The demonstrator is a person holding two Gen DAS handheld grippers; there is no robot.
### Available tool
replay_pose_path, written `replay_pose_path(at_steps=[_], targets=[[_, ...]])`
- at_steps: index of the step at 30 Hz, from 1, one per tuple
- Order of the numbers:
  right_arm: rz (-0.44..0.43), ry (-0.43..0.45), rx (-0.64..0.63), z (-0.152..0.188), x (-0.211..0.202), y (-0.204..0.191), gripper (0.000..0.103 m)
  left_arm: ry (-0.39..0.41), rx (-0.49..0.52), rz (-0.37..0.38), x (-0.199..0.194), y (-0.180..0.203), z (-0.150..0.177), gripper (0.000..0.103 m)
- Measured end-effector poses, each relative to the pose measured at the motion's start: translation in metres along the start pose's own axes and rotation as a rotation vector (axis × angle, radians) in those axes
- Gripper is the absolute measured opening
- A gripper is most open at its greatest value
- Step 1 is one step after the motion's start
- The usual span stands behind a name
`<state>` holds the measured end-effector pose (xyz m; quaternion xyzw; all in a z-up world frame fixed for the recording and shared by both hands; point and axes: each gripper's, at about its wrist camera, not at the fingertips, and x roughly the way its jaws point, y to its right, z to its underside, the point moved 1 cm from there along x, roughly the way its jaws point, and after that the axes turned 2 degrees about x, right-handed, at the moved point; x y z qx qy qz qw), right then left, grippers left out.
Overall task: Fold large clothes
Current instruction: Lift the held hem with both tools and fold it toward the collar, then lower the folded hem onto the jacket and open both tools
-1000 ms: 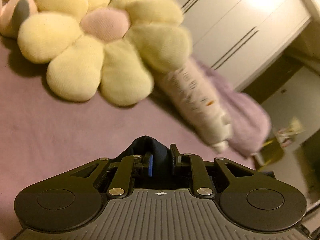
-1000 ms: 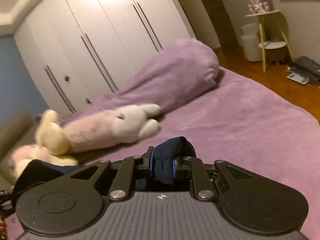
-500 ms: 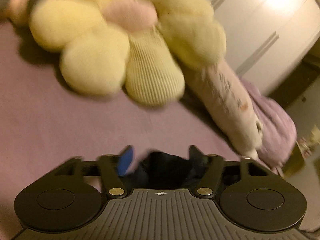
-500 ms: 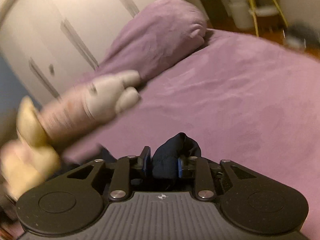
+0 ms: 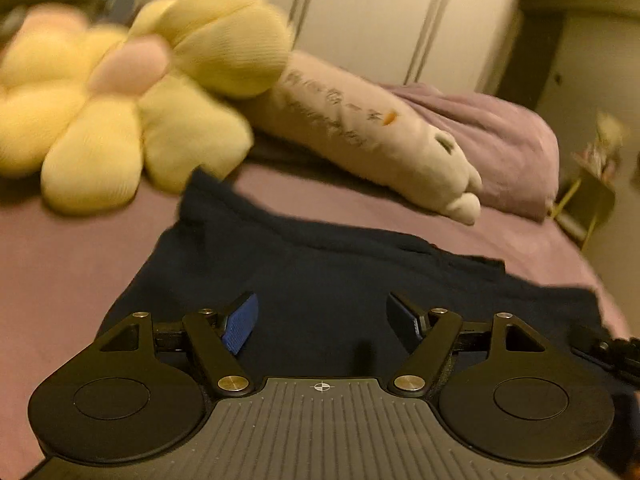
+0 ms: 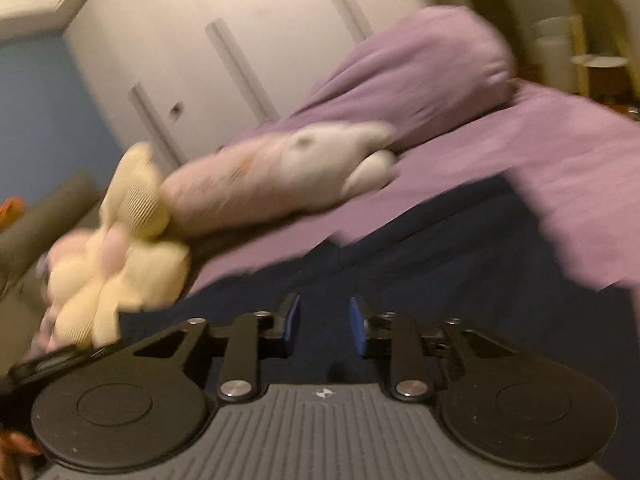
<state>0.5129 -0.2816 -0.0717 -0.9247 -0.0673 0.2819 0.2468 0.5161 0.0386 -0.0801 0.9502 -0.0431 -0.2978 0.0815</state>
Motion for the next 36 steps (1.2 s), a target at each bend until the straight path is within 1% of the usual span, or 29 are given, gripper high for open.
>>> replay_pose_path(at_steps=[2, 4, 6, 7, 8, 9, 10, 11, 12, 14, 18, 19, 20, 21, 22, 23, 24, 26, 27, 28, 29, 30, 31, 32, 34, 36], targets=[[-0.002, -0.006, -0.056, 0.011, 0.014, -0.027, 0.024, 0.05, 0.021, -0.023, 0.007, 0.011, -0.003, 0.083], [-0.02, -0.005, -0.077, 0.017, 0.031, -0.046, 0.024, 0.094, 0.021, -0.032, 0.018, 0.017, -0.002, 0.083], [-0.028, -0.008, -0.103, 0.02, 0.049, -0.053, 0.024, 0.12, 0.09, -0.075, 0.034, 0.024, 0.012, 0.084], [-0.014, -0.013, -0.113, 0.025, 0.06, -0.051, 0.024, 0.112, 0.12, -0.097, 0.046, 0.026, 0.022, 0.085], [0.009, -0.025, -0.125, 0.031, 0.072, -0.046, 0.023, 0.097, 0.117, -0.099, 0.056, 0.026, 0.032, 0.086], [0.028, -0.035, -0.147, 0.043, 0.08, -0.038, 0.013, 0.093, 0.089, -0.094, 0.063, 0.023, 0.041, 0.087], [0.036, -0.022, -0.144, 0.055, 0.087, -0.024, 0.009, 0.107, 0.088, -0.105, 0.067, 0.024, 0.047, 0.088], [-0.003, 0.002, -0.095, 0.06, 0.088, -0.013, 0.007, 0.123, 0.091, -0.111, 0.068, 0.025, 0.05, 0.088], [-0.027, 0.019, -0.049, 0.061, 0.088, -0.003, 0.002, 0.143, 0.087, -0.109, 0.068, 0.025, 0.053, 0.089], [-0.05, 0.028, -0.025, 0.062, 0.086, 0.003, 0.002, 0.137, 0.063, -0.093, 0.071, 0.02, 0.053, 0.089], [-0.044, 0.018, -0.026, 0.058, 0.083, 0.0, 0.002, 0.109, 0.043, -0.069, 0.066, 0.016, 0.04, 0.089], [-0.04, 0.003, -0.02, 0.054, 0.085, 0.0, 0.002, 0.103, 0.037, -0.054, 0.064, 0.013, 0.033, 0.09], [-0.035, -0.007, -0.025, 0.045, 0.081, -0.001, 0.002, 0.116, 0.045, -0.062, 0.06, 0.01, 0.027, 0.093], [-0.007, -0.001, -0.059, 0.037, 0.08, -0.005, 0.006, 0.142, 0.066, -0.092, 0.058, 0.006, 0.021, 0.095], [0.051, 0.025, -0.121, 0.029, 0.073, -0.008, 0.017, 0.167, 0.089, -0.127, 0.056, 0.001, 0.014, 0.096], [0.125, 0.056, -0.195, 0.019, 0.069, -0.009, 0.025, 0.177, 0.101, -0.145, 0.057, -0.004, 0.01, 0.096], [0.167, 0.075, -0.238, 0.01, 0.069, -0.006, 0.034, 0.178, 0.11, -0.161, 0.06, -0.011, 0.007, 0.096], [0.232, 0.064, -0.259, -0.006, 0.069, 0.012, 0.033, 0.147, 0.091, -0.18, 0.07, -0.024, 0.007, 0.096], [0.254, 0.057, -0.246, -0.011, 0.069, 0.024, 0.033, 0.129, 0.06, -0.164, 0.076, -0.031, 0.009, 0.095], [0.243, 0.066, -0.195, -0.014, 0.066, 0.043, 0.033, 0.11, 0.012, -0.144, 0.081, -0.039, 0.012, 0.094], [0.212, 0.072, -0.113, -0.016, 0.065, 0.06, 0.033, 0.101, -0.013, -0.129, 0.085, -0.044, 0.014, 0.094], [0.164, 0.076, -0.022, -0.015, 0.064, 0.078, 0.029, 0.101, -0.037, -0.113, 0.088, -0.049, 0.017, 0.094], [0.114, 0.089, 0.068, -0.012, 0.064, 0.097, 0.021, 0.108, -0.062, -0.096, 0.089, -0.054, 0.019, 0.094], [0.093, 0.108, 0.111, -0.008, 0.063, 0.107, 0.018, 0.114, -0.085, -0.082, 0.09, -0.059, 0.021, 0.094], [0.053, 0.12, 0.16, -0.007, 0.065, 0.116, 0.018, 0.11, -0.107, -0.075, 0.089, -0.062, 0.021, 0.094], [0.046, 0.114, 0.172, -0.01, 0.065, 0.116, 0.018, 0.118, -0.118, -0.102, 0.084, -0.065, 0.017, 0.094]])
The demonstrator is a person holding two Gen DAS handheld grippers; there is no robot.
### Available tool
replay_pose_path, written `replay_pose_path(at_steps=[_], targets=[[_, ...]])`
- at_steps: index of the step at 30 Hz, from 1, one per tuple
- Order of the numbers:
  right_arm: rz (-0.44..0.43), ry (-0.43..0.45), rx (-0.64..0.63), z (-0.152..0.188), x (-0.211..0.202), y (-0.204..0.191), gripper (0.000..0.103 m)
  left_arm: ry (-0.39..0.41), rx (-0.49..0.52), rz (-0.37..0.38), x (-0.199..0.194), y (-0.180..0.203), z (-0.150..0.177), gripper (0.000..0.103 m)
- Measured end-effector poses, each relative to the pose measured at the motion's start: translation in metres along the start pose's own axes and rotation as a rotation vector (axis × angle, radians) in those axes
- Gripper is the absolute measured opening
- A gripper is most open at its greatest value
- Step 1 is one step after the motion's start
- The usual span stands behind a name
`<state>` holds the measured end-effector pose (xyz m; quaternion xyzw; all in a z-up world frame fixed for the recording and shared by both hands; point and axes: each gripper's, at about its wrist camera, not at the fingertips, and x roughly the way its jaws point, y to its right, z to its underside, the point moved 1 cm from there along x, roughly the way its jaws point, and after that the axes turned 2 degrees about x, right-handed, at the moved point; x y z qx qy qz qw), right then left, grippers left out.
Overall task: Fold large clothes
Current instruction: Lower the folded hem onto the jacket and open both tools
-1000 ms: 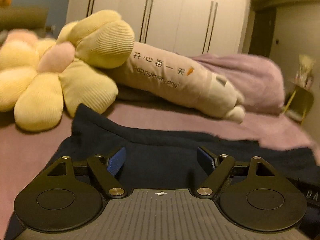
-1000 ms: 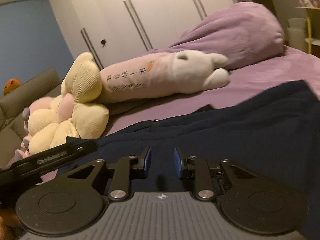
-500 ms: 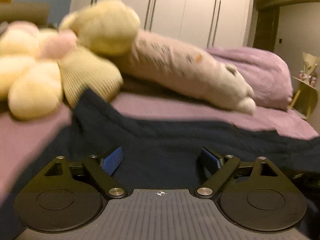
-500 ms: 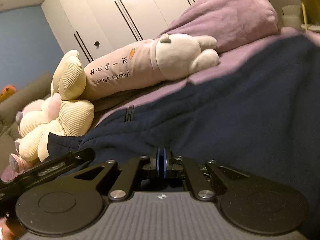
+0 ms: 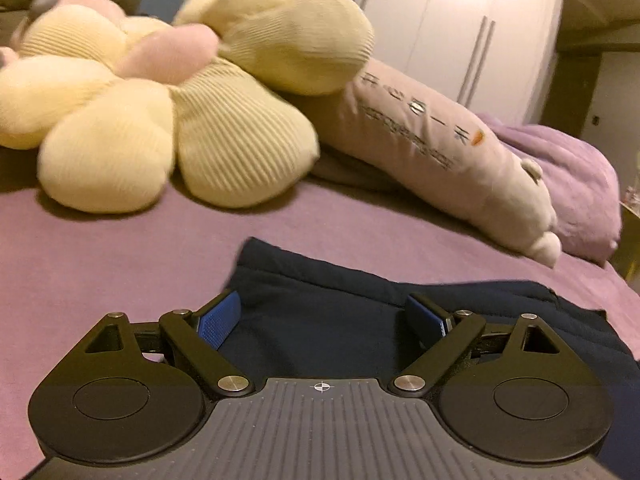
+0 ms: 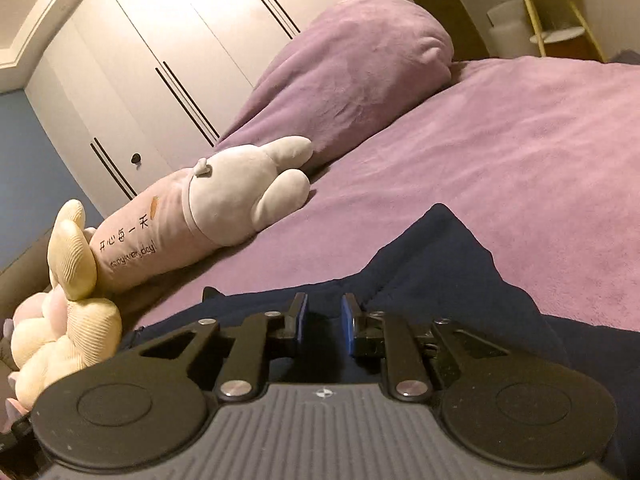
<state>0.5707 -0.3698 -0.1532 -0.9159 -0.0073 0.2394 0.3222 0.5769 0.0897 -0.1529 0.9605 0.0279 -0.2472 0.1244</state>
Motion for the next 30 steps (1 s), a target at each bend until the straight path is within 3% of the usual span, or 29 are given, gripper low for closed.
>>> replay_pose_path(at_steps=[3, 5, 7, 10, 15, 19, 23, 24, 27, 30], targets=[[0.024, 0.02, 0.006, -0.006, -0.014, -0.002, 0.018, -0.002, -0.014, -0.034, -0.01, -0.015, -0.002, 0.095], [0.066, 0.069, -0.015, -0.006, -0.028, -0.001, 0.021, -0.022, -0.115, -0.021, -0.012, -0.036, 0.002, 0.096], [0.058, 0.11, 0.055, -0.001, -0.043, 0.014, 0.021, -0.045, -0.194, 0.0, -0.006, -0.049, 0.006, 0.096], [0.043, 0.119, 0.138, 0.002, -0.037, 0.033, 0.021, -0.055, -0.152, -0.026, -0.002, -0.041, 0.005, 0.096], [0.076, 0.08, 0.122, -0.005, -0.024, 0.031, 0.021, -0.098, -0.151, -0.055, -0.014, -0.042, 0.004, 0.097], [0.058, 0.068, 0.211, -0.006, -0.051, 0.036, 0.023, -0.194, -0.165, 0.069, -0.056, -0.054, 0.017, 0.097], [0.021, 0.002, 0.198, 0.015, -0.126, 0.038, 0.026, -0.3, -0.117, 0.196, -0.119, -0.077, 0.047, 0.097], [0.028, -0.005, 0.16, 0.024, -0.151, 0.037, 0.028, -0.328, -0.096, 0.225, -0.134, -0.082, 0.056, 0.097], [0.07, -0.052, 0.108, 0.051, -0.225, 0.048, 0.072, -0.347, -0.069, 0.311, -0.174, -0.101, 0.078, 0.097], [0.044, -0.124, 0.185, 0.074, -0.263, 0.07, 0.067, -0.347, -0.096, 0.321, -0.186, -0.111, 0.079, 0.094]])
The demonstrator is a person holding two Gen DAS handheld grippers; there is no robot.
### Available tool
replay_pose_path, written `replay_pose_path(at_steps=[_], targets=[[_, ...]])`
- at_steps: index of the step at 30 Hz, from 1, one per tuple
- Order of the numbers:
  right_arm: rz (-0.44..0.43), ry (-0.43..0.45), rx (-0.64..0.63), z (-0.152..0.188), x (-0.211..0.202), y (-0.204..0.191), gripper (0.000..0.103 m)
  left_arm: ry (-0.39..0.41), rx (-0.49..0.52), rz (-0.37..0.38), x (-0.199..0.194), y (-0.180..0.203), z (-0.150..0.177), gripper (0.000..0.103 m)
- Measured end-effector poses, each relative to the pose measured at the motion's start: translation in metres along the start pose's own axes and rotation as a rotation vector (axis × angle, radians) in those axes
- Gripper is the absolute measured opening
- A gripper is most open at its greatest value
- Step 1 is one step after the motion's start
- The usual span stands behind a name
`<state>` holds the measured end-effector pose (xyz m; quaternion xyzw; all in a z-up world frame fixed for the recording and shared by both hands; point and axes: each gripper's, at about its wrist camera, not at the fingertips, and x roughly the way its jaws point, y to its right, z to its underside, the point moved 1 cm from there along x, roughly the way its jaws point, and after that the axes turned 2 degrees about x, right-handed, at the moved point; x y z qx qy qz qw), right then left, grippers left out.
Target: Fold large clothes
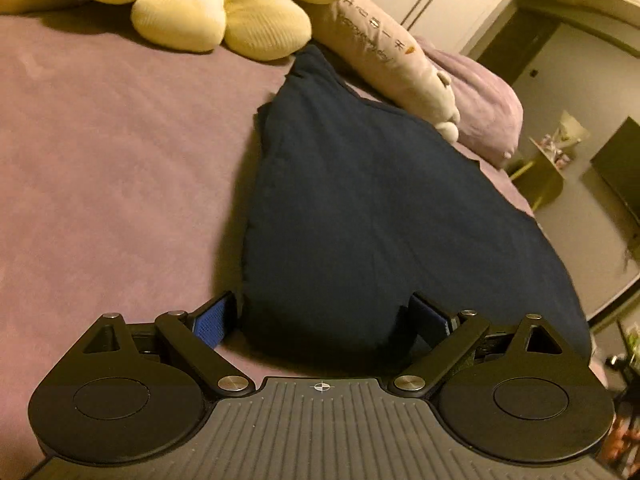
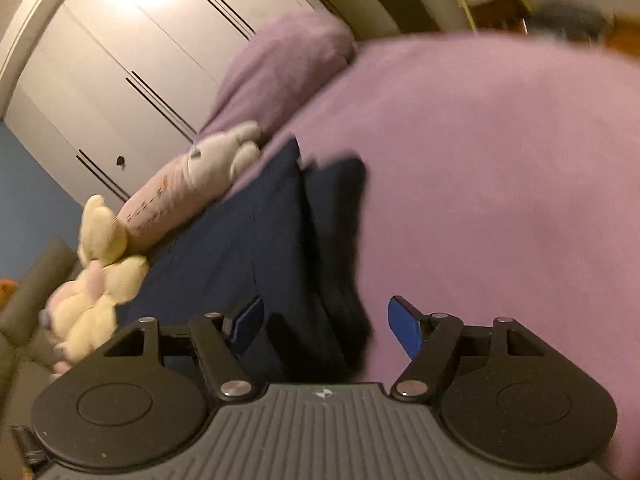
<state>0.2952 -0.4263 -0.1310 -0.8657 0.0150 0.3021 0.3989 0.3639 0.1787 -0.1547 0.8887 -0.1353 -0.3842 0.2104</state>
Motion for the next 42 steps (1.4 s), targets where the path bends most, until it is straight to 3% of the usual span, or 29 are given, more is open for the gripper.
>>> replay_pose_path(at_steps=[5, 8, 10, 15, 18, 20, 24, 28, 34, 42], targets=[[-0.129, -0.07, 0.159, -0.001, 0.007, 0.011, 0.066, -0.014, -0.035, -0.008, 0.01, 0.002, -0.008, 0.088], [-0.124, -0.086, 0.147, -0.005, 0.017, 0.008, 0.063, -0.018, -0.06, 0.001, 0.015, -0.001, -0.01, 0.082], [-0.126, -0.104, 0.132, -0.005, 0.021, 0.009, 0.05, -0.027, -0.072, 0.013, 0.017, -0.005, -0.011, 0.077], [-0.179, -0.151, 0.21, -0.011, 0.032, 0.021, 0.051, -0.056, -0.061, 0.026, 0.027, -0.004, -0.016, 0.077], [-0.172, -0.155, 0.199, -0.012, 0.042, 0.015, 0.05, -0.066, -0.058, 0.01, 0.028, 0.002, -0.017, 0.066], [-0.157, -0.144, 0.179, -0.01, 0.044, 0.007, 0.043, -0.075, -0.051, 0.01, 0.026, 0.005, -0.018, 0.054], [-0.164, -0.13, 0.155, -0.01, 0.036, -0.003, 0.027, -0.086, -0.012, 0.044, 0.016, 0.01, -0.025, 0.044], [-0.2, -0.126, 0.114, -0.015, 0.022, -0.019, 0.02, -0.058, -0.019, 0.105, -0.006, 0.015, -0.033, 0.041], [-0.256, -0.135, 0.068, -0.02, -0.01, -0.039, 0.019, -0.05, 0.004, 0.175, -0.05, 0.031, -0.029, 0.039], [-0.256, -0.217, 0.081, 0.015, -0.096, -0.029, 0.019, -0.131, -0.027, 0.196, -0.141, 0.031, 0.039, 0.039]])
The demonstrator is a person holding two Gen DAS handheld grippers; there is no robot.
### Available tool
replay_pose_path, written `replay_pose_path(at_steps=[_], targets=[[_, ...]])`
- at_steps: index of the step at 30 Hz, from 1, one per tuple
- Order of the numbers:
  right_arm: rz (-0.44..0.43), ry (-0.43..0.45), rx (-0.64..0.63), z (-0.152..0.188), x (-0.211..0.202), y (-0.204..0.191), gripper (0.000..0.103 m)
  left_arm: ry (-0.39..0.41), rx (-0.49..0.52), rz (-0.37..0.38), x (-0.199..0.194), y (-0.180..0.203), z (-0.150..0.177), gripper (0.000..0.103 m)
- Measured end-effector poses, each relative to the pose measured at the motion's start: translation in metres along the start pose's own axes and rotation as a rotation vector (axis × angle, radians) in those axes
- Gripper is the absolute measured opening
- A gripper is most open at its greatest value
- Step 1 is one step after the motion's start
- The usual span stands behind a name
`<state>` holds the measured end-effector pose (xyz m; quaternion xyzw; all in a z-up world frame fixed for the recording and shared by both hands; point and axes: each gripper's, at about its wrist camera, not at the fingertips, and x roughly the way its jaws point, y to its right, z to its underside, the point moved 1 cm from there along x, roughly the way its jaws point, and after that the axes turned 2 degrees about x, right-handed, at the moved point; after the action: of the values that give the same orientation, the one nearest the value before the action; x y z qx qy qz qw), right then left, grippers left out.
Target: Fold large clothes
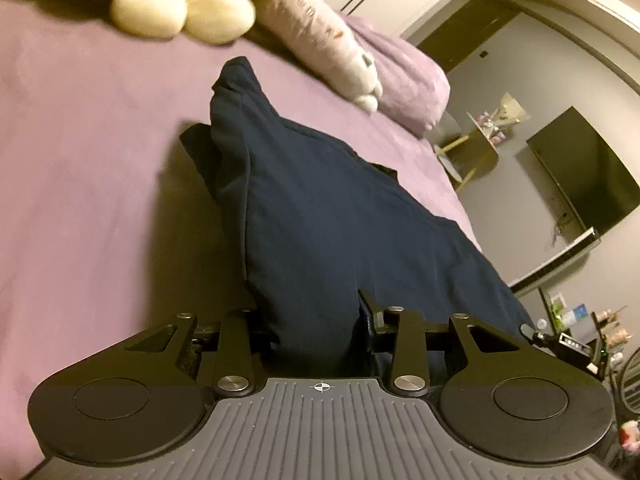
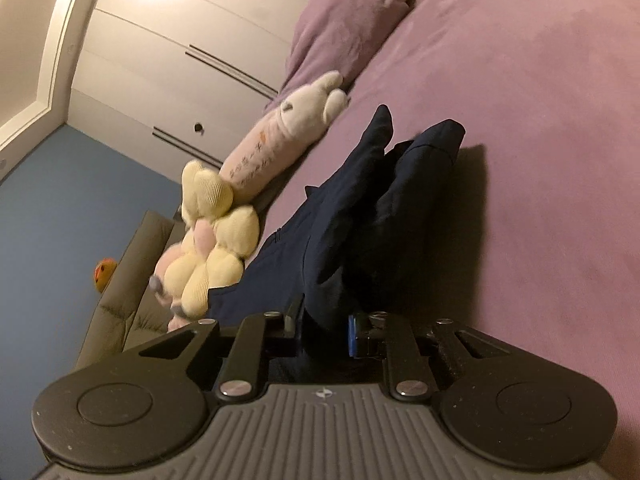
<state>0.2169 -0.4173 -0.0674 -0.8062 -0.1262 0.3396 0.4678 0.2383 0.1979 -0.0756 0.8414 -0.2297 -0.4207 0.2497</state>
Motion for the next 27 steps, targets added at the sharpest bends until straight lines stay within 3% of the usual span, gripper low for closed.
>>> replay_pose_path(at_steps=[3, 5, 10, 12, 13, 15, 17, 19, 21, 24, 27], targets=[[0.019, -0.024, 0.032, 0.033, -0.034, 0.002, 0.019, -0.026, -0.046, -0.02, -0.024, 0.0, 0.039, 0.04], [0.042, -0.028, 0.043, 0.051, -0.049, 0.005, 0.019, -0.038, -0.05, -0.066, -0.026, -0.001, 0.055, 0.046], [0.269, -0.023, 0.03, 0.064, -0.052, 0.009, 0.038, -0.014, -0.107, -0.27, -0.023, -0.007, 0.06, 0.061], [0.366, 0.009, -0.069, 0.065, -0.062, -0.005, 0.044, 0.046, -0.076, -0.329, -0.035, -0.001, 0.057, 0.072], [0.416, 0.035, -0.133, 0.065, -0.067, -0.014, 0.057, 0.082, -0.05, -0.374, -0.041, 0.003, 0.054, 0.079], [0.48, 0.11, -0.211, 0.065, -0.081, -0.026, 0.058, 0.114, 0.001, -0.421, -0.042, 0.013, 0.051, 0.082], [0.447, 0.17, -0.267, 0.065, -0.08, -0.04, 0.052, 0.139, 0.056, -0.456, -0.029, 0.027, 0.045, 0.084], [0.402, 0.175, -0.325, 0.067, -0.058, -0.057, 0.033, 0.15, 0.098, -0.464, -0.006, 0.046, 0.038, 0.084], [0.35, 0.145, -0.434, 0.073, -0.011, -0.082, 0.026, 0.161, 0.18, -0.455, 0.021, 0.067, 0.033, 0.087], [0.328, 0.09, -0.574, 0.081, 0.065, -0.117, 0.02, 0.194, 0.333, -0.481, 0.079, 0.095, 0.024, 0.095], [0.341, 0.055, -0.686, 0.085, 0.14, -0.135, 0.019, 0.22, 0.378, -0.551, 0.127, 0.098, 0.016, 0.095]])
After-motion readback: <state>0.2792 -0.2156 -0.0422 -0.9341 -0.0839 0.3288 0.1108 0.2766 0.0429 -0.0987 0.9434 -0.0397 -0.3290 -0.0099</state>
